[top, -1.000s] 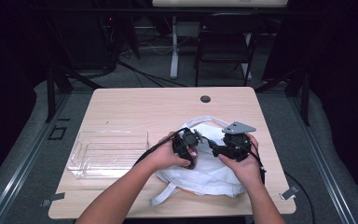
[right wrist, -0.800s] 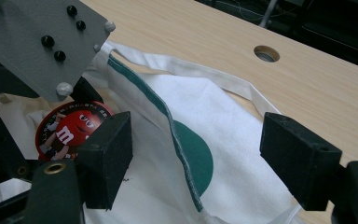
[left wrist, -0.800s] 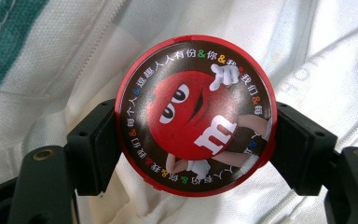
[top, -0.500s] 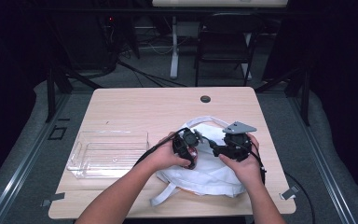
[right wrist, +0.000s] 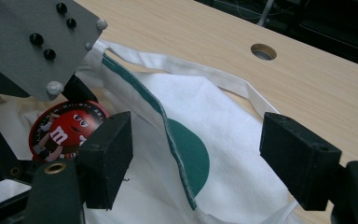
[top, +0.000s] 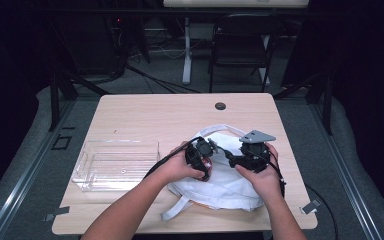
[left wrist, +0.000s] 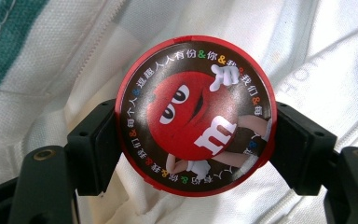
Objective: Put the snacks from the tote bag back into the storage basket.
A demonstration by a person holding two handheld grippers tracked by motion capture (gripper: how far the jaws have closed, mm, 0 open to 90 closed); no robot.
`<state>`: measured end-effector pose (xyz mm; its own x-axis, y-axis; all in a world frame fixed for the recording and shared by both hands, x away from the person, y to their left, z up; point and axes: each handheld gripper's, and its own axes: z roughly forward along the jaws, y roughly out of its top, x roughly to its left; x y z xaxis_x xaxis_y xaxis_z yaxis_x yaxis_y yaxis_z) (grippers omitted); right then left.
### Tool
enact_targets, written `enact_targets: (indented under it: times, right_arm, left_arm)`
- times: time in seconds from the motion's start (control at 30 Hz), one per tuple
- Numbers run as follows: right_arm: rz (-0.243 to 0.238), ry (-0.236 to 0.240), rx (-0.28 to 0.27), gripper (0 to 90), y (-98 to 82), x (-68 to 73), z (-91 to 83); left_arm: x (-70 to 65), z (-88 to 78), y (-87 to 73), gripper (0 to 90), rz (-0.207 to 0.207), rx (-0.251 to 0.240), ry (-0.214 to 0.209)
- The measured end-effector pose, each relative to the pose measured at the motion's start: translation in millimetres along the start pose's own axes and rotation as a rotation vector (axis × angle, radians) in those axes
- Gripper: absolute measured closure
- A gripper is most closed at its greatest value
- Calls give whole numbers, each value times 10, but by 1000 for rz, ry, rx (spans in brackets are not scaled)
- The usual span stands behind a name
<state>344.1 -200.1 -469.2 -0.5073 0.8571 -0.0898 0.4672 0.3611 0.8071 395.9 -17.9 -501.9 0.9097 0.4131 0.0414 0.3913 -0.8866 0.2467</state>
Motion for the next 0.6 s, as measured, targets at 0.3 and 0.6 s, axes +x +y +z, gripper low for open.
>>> enact_targets:
  times: [0.3, 0.6]
  right_arm:
    - [1, 3, -6, 254, -1, -2, -5]
    - [4, 0, -1, 254, 6, -12, -22]
  left_arm:
    - [-17, -17, 3, 254, -6, -11, 4]
    - [-20, -59, 10, 254, -3, -11, 9]
